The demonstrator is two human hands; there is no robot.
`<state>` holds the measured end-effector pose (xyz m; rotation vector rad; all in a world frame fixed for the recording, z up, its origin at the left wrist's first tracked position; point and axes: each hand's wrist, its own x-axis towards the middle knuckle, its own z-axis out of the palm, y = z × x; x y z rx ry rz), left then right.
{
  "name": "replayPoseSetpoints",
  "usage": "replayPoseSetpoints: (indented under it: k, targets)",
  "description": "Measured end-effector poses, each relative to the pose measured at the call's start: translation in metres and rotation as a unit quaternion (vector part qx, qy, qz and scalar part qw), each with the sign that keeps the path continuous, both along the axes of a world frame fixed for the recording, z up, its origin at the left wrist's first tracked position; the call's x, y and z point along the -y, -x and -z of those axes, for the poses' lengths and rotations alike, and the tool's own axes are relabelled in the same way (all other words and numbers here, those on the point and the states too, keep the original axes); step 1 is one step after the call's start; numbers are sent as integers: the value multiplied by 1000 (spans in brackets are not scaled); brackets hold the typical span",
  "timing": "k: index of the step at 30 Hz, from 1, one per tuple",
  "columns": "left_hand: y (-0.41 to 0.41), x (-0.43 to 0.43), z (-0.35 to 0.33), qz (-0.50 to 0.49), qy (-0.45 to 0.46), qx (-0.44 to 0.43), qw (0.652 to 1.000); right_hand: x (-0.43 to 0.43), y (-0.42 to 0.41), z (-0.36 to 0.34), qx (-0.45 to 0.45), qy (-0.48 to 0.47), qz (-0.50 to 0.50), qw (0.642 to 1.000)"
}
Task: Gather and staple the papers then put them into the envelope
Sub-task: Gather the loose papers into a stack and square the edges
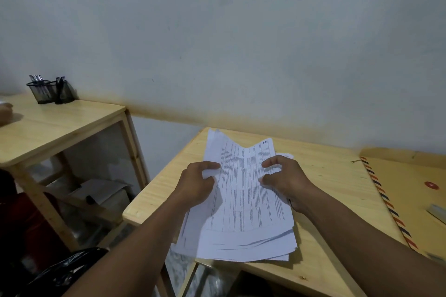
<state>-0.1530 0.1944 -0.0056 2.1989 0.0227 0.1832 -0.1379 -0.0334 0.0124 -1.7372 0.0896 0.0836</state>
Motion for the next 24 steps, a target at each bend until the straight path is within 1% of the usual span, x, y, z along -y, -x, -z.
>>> replayPoseSetpoints:
  k: [3, 5, 7, 10, 12, 15, 17, 20, 24]
  targets:
    - [-1, 4, -3, 13, 42, -2, 999, 7, 4, -14, 27, 39, -9, 999]
    - [-1, 10, -8, 9, 63, 12, 998, 14, 6, -27, 80, 40, -21, 996]
    - [-3, 14, -16, 0, 109, 24, 994, 25, 10, -48, 144, 49, -36, 988]
    - [-8, 20, -33, 32, 245, -26, 969, 43, 14, -81, 190, 35, -47, 980]
    - [-12, 27, -45, 52, 304, -48, 950, 56, 16, -97, 212, 37, -49, 975]
    - [-15, 44, -64, 72, 356, -18, 931, 74, 18, -110, 269, 107, -41, 956]
    - [-17, 56, -77, 74, 364, 19, 928, 84, 20, -114, 291, 134, -28, 947]
    - [-18, 76, -96, 53, 308, 102, 944, 95, 22, -117, 324, 141, 0, 935]
    - [-15, 102, -118, 10, 279, 221, 934, 103, 21, -119, 373, 118, 68, 918]
